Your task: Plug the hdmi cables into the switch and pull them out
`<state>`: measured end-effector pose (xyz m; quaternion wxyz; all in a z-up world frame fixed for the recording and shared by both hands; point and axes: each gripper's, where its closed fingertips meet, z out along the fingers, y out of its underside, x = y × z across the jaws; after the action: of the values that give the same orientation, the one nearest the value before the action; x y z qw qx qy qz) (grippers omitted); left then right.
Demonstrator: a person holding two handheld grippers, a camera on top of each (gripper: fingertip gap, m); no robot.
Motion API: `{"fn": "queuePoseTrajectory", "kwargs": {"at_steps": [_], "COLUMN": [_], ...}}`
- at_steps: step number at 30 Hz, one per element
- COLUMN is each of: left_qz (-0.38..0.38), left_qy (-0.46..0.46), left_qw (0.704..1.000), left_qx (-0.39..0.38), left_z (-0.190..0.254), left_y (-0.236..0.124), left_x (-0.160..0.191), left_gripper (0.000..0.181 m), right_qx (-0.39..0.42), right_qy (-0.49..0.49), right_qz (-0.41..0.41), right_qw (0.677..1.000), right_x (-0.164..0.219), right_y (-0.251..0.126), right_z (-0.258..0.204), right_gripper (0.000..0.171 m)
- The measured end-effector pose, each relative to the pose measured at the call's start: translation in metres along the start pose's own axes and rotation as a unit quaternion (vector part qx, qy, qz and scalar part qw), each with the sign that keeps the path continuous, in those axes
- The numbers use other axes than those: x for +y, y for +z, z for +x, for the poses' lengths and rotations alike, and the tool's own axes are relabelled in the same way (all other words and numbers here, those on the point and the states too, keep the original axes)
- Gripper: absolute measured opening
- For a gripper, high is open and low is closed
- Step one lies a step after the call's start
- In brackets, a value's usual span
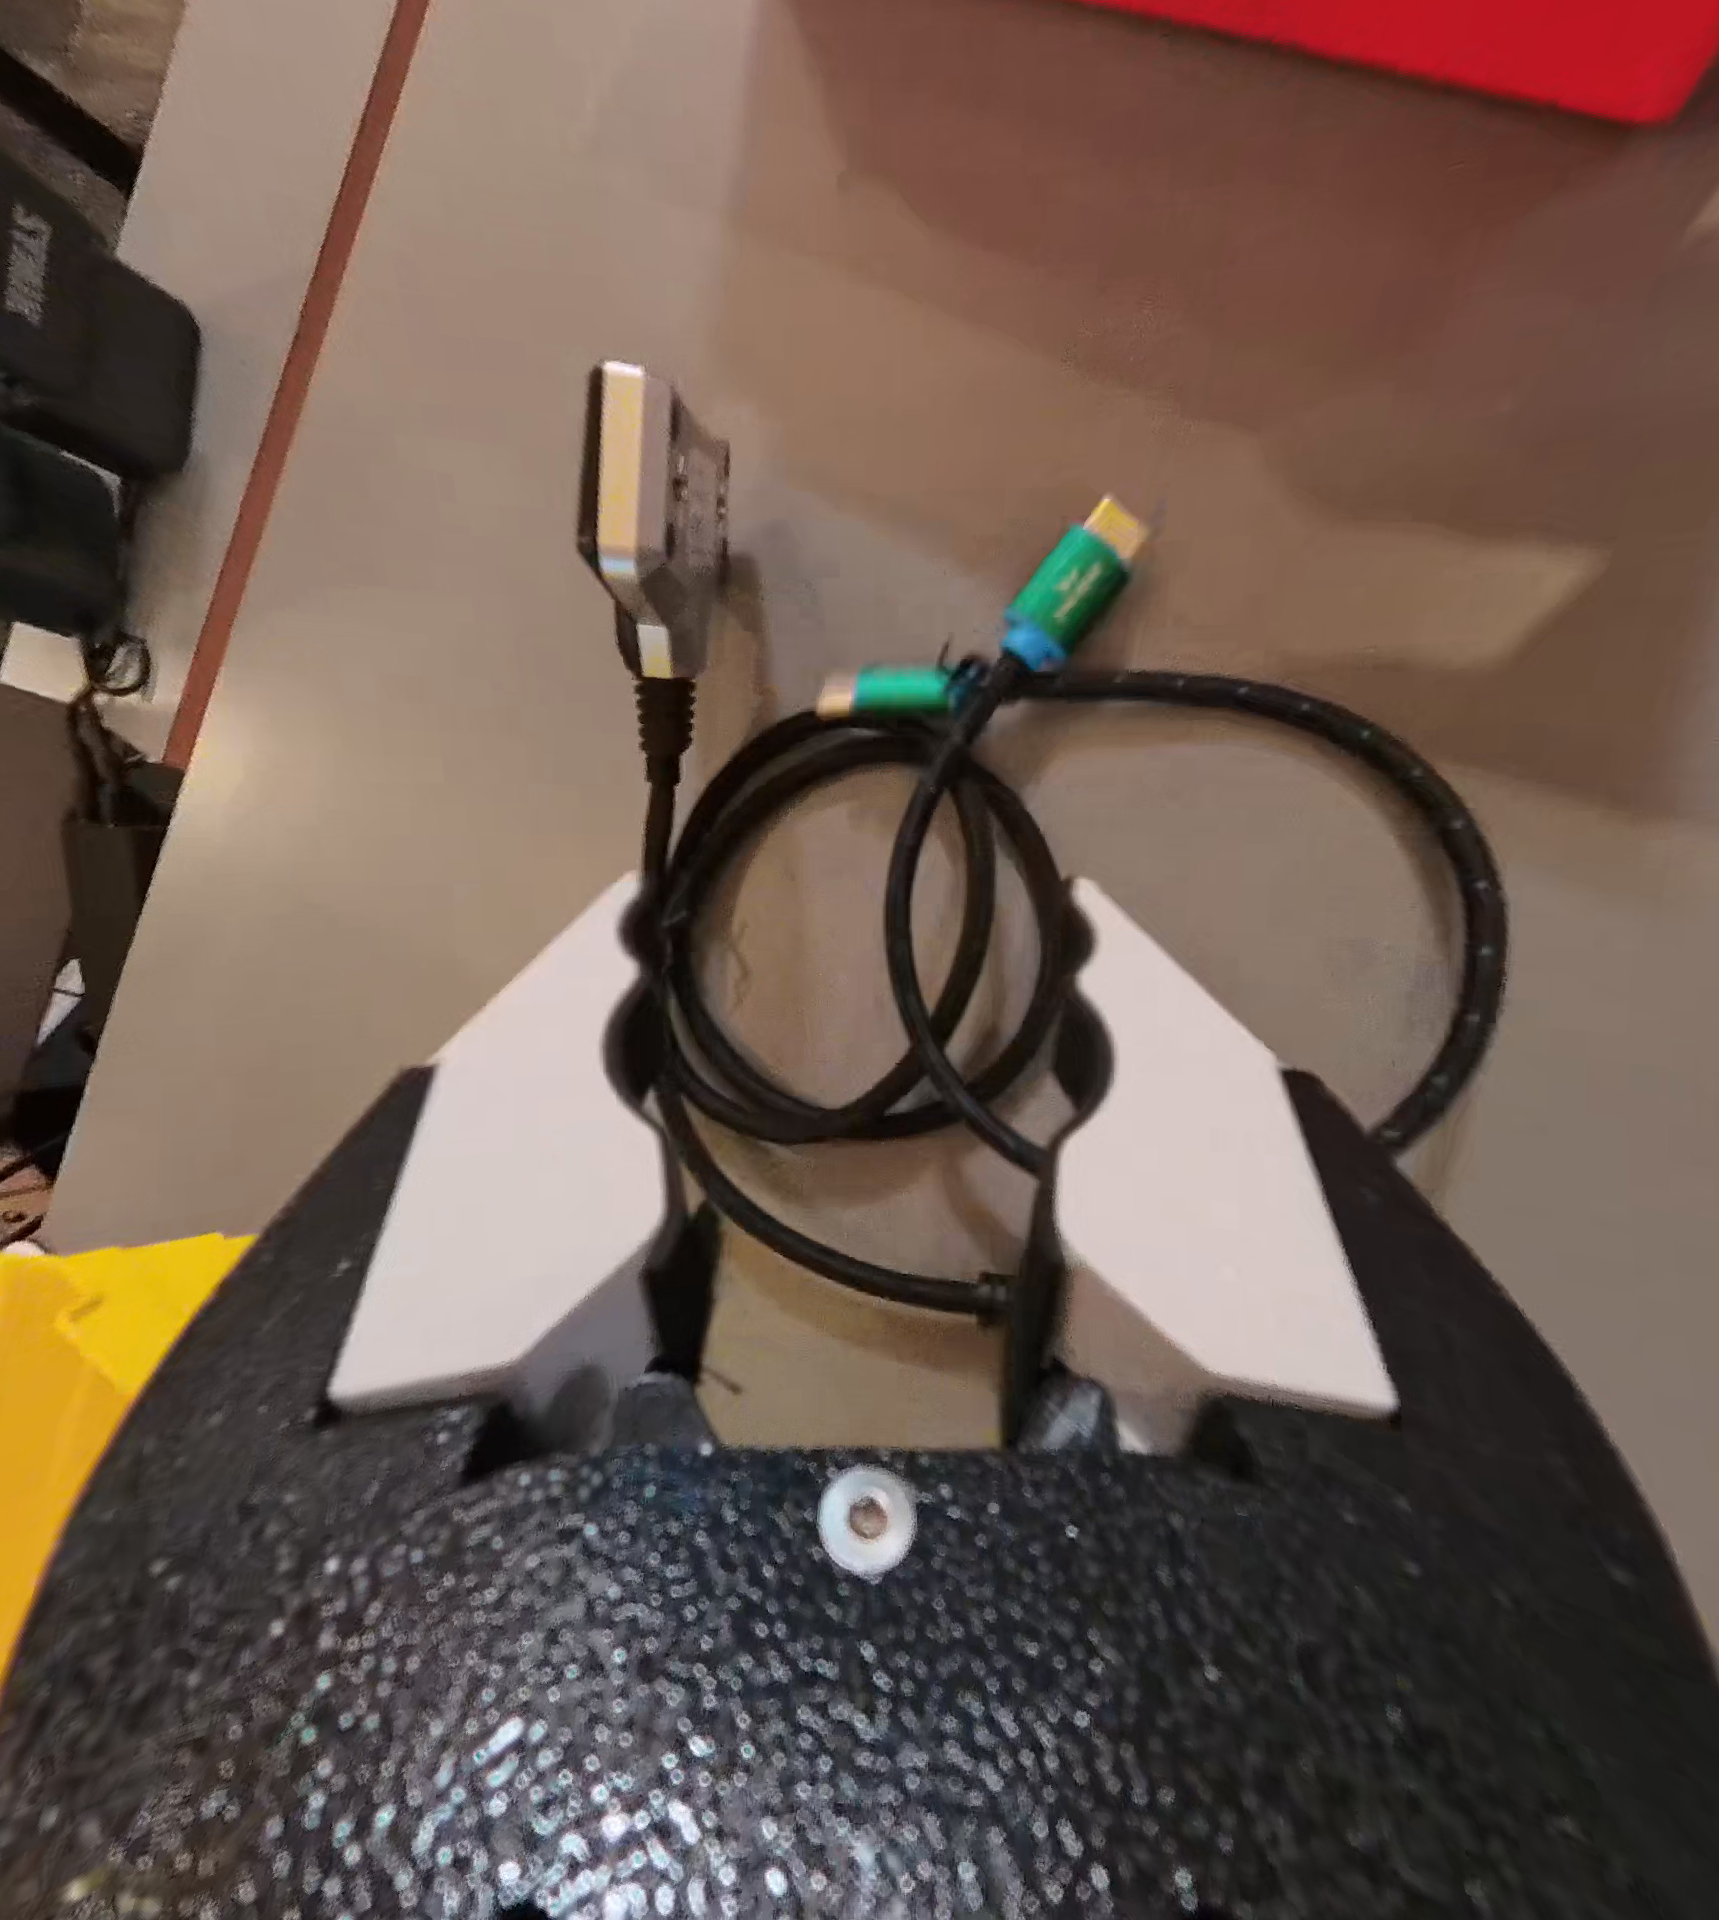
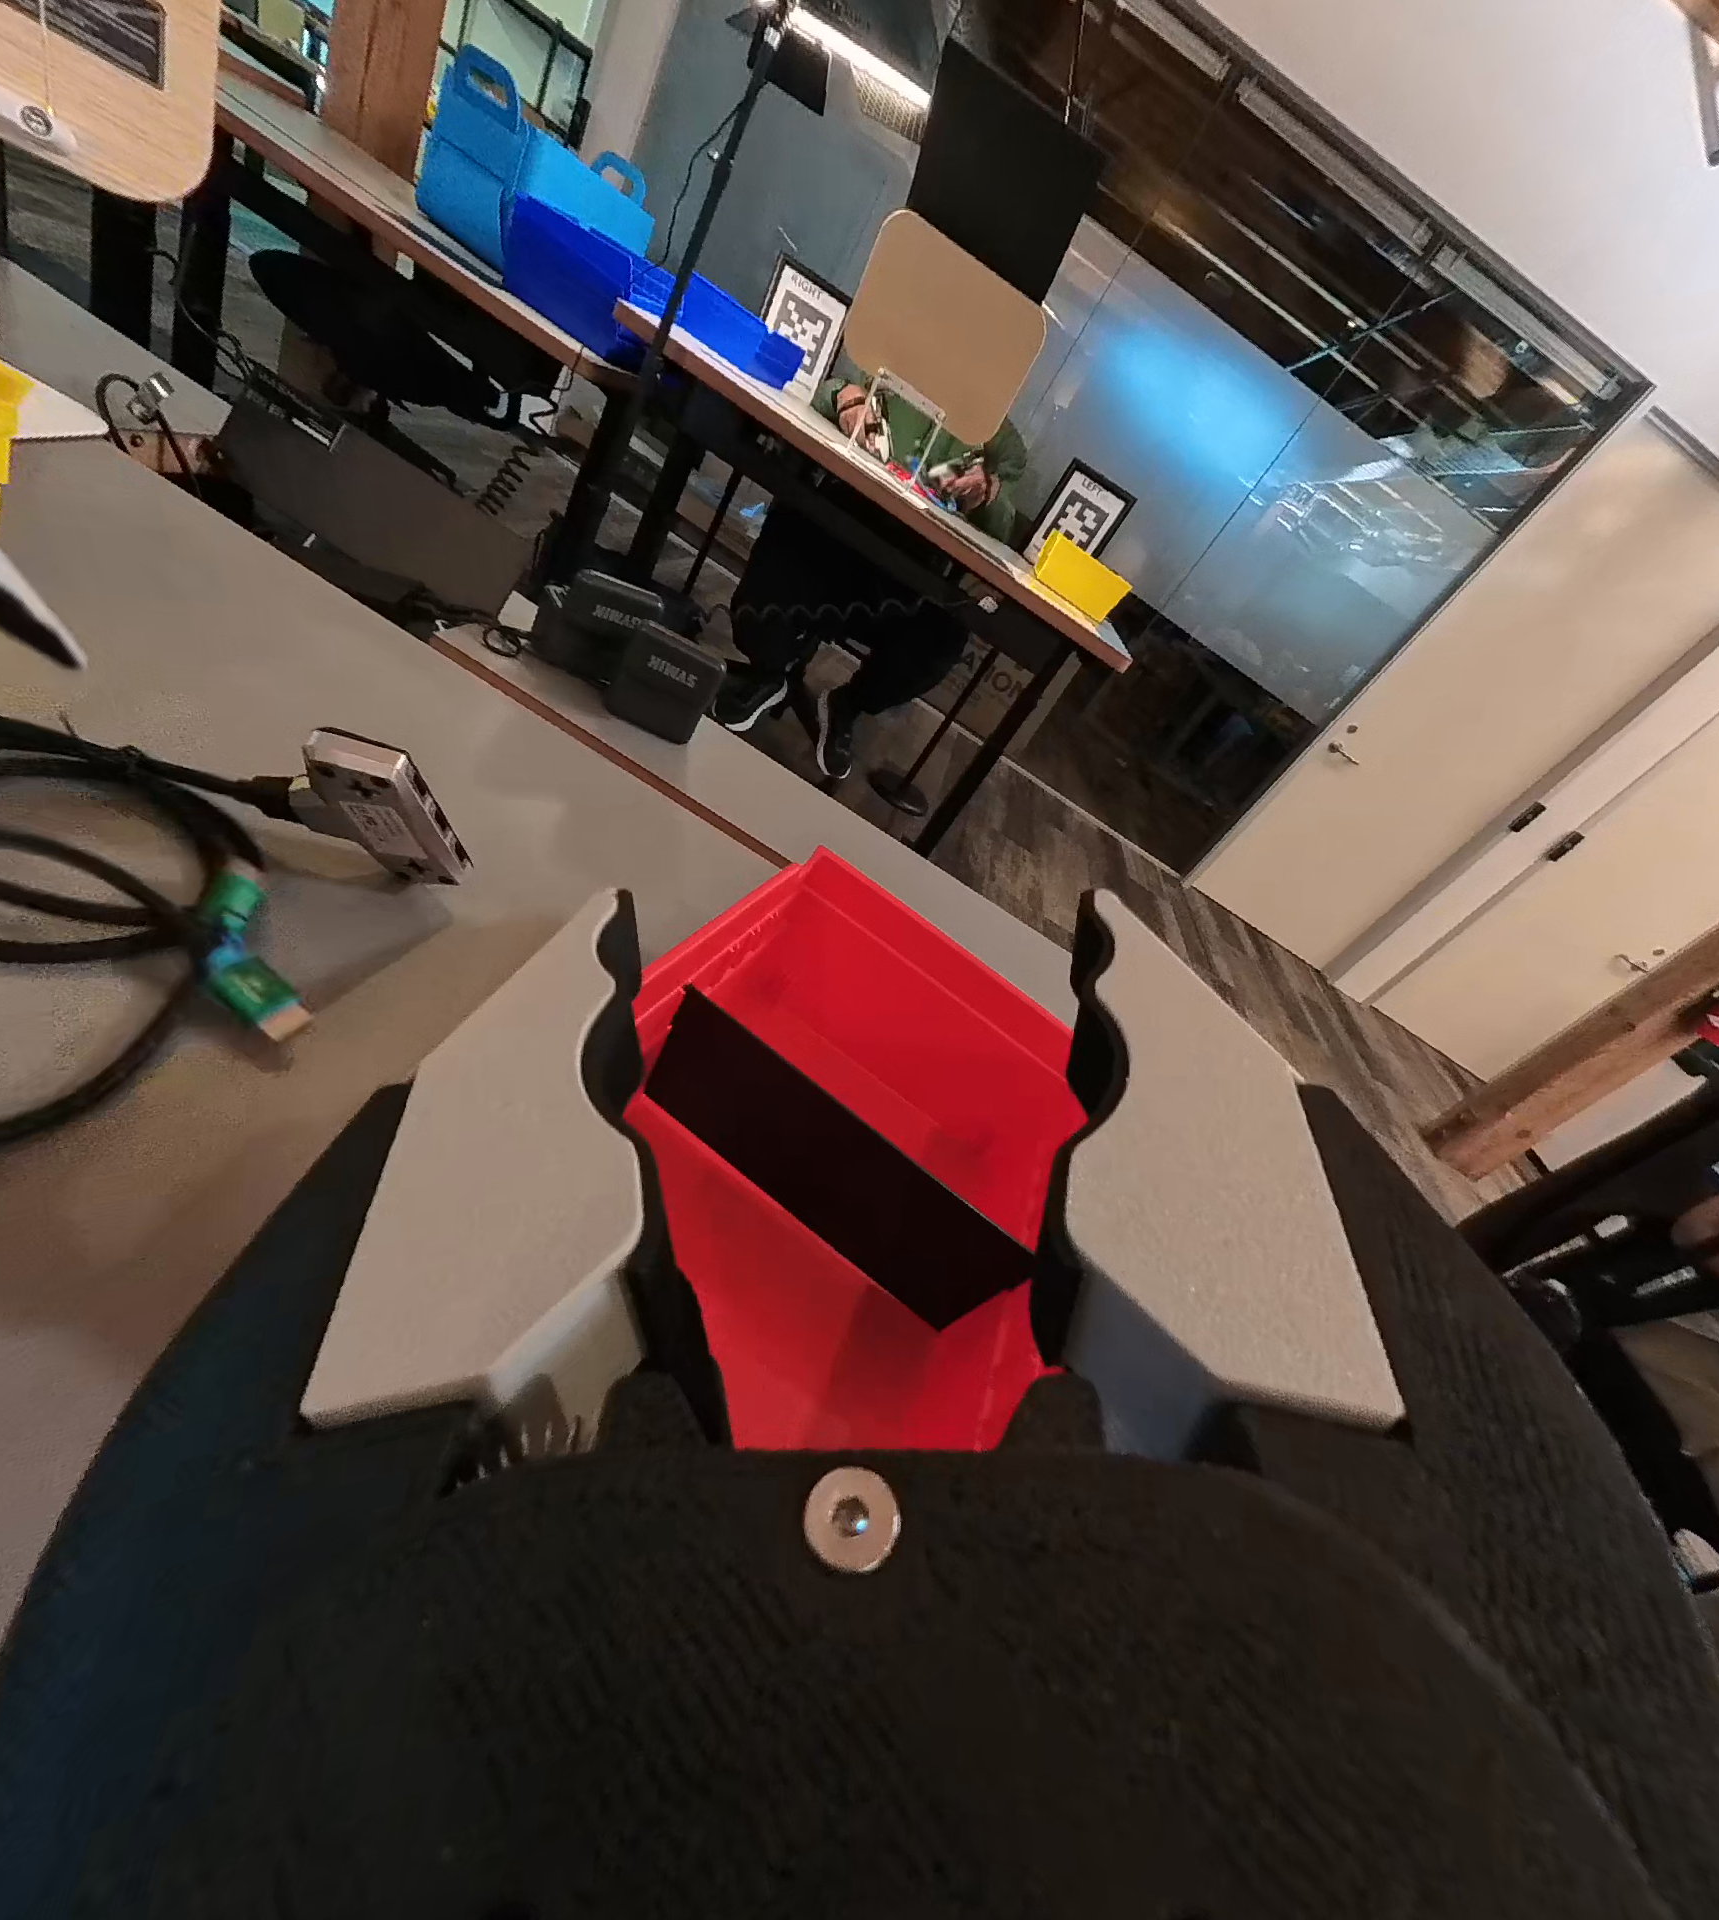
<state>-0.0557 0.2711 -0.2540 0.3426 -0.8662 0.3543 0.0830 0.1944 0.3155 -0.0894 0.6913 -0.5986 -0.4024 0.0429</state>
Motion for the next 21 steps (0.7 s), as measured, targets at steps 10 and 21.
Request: {"fn": "queuePoseTrajectory", "kwargs": {"at_steps": [10,21], "left_qz": [-0.042,-0.25], "left_qy": [-0.154,-0.181], "left_qw": [0.971,0.944], "left_qx": [-0.179,-0.118], "left_z": [-0.106,-0.033], "left_y": [-0.143,-0.232], "left_x": [0.11,0.309], "left_gripper": [0.06,0.077], "right_qx": [-0.001,-0.012], "right_qy": [0.005,-0.001], "right_qz": [-0.012,-0.03], "right_qw": [1.0,0.999], "right_x": [0.008,0.015], "right_y": [0.005,0.013], "right_z": [0.0,-0.008], "right_gripper": [0.083,0.083]}}
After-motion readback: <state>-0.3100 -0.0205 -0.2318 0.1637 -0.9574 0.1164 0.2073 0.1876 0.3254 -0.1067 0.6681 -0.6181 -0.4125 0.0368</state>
